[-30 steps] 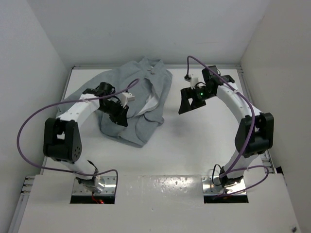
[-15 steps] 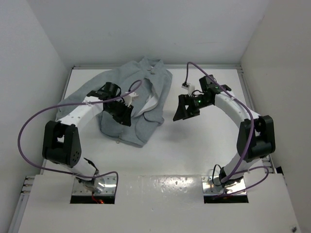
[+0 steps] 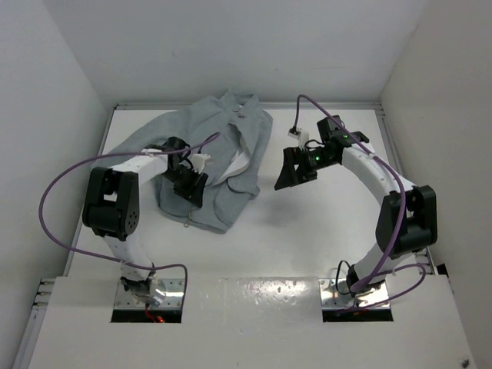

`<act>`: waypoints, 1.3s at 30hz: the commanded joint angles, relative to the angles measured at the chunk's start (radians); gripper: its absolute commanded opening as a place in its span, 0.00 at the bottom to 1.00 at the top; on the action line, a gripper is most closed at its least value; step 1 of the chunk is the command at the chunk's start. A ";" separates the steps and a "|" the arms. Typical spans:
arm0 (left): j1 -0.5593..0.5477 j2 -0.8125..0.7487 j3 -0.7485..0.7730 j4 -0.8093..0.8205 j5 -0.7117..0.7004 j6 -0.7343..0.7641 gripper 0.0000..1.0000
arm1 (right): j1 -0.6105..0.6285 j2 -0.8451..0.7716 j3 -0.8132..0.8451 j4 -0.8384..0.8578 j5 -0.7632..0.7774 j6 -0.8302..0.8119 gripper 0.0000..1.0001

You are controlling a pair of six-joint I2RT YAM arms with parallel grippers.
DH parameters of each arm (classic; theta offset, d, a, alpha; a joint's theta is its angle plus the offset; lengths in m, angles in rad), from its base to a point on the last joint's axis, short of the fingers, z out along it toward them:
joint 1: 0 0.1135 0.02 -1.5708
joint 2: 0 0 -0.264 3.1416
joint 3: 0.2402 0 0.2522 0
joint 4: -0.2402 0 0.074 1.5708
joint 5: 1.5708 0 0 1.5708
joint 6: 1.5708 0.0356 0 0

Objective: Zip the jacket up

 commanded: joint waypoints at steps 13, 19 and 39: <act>0.075 0.047 0.026 -0.244 0.291 0.336 0.39 | 0.004 -0.023 0.017 -0.008 -0.005 -0.046 0.95; 0.075 0.047 -0.003 -0.192 0.303 0.297 0.38 | 0.003 -0.030 0.006 -0.002 -0.001 -0.043 0.95; 0.055 -0.015 -0.034 -0.024 0.289 0.252 0.06 | 0.006 -0.074 -0.026 0.026 -0.010 -0.051 0.93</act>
